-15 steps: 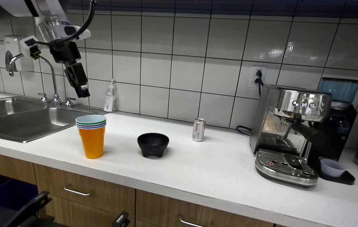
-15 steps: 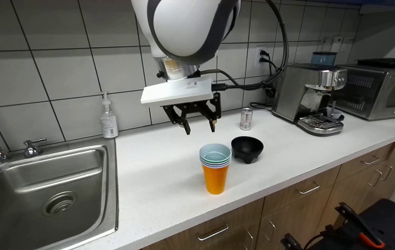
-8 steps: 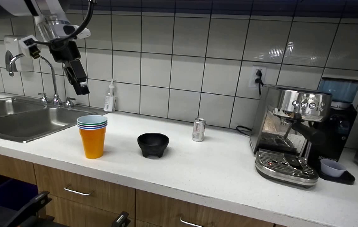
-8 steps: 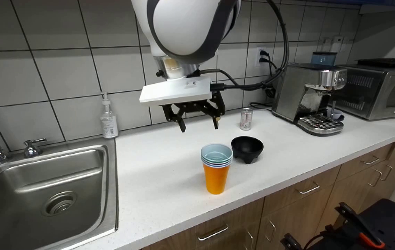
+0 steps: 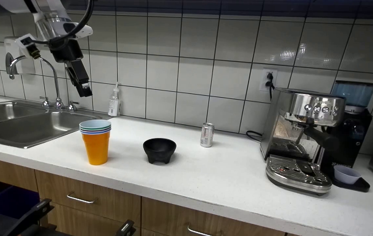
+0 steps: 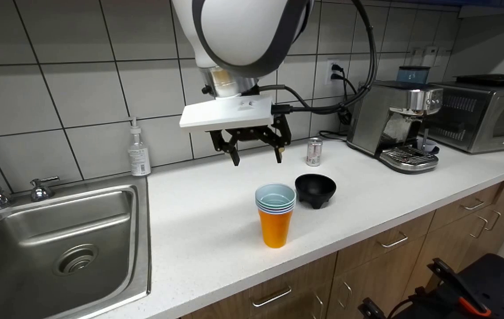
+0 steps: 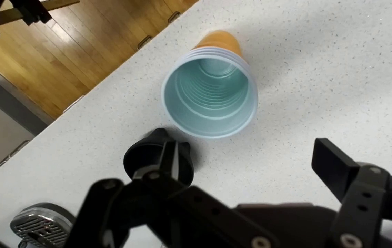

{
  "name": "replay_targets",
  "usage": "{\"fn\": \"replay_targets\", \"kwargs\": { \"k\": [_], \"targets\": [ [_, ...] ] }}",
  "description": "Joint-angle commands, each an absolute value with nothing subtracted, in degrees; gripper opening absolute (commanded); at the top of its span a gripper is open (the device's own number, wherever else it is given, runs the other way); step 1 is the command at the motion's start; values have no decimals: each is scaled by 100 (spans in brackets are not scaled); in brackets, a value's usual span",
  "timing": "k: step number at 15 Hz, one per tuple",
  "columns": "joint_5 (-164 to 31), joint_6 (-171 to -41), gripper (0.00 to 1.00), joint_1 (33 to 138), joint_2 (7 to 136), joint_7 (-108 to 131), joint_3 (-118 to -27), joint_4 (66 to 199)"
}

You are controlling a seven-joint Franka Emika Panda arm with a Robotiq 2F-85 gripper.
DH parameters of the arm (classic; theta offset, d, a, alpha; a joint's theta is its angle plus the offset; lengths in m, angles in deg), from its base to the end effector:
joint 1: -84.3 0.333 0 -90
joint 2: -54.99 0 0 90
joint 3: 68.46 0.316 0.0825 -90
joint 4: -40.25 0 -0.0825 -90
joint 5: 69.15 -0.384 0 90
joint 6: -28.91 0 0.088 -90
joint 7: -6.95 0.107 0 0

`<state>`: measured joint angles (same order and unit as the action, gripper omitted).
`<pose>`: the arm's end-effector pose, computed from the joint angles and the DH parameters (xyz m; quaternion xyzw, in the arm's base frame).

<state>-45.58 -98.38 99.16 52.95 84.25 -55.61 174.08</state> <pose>0.4429 0.2183 0.3454 0.9419 -0.2920 0.1040 0.1294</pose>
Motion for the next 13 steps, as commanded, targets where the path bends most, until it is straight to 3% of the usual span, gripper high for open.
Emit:
{"fn": "replay_targets", "kwargs": {
  "k": [1,13],
  "targets": [
    [-4567,-9832,100,9843,5226,8443,-5485,17440],
    [-4566,-9835,100,9845,5245,8448,-5484,17461]
  ]
}}
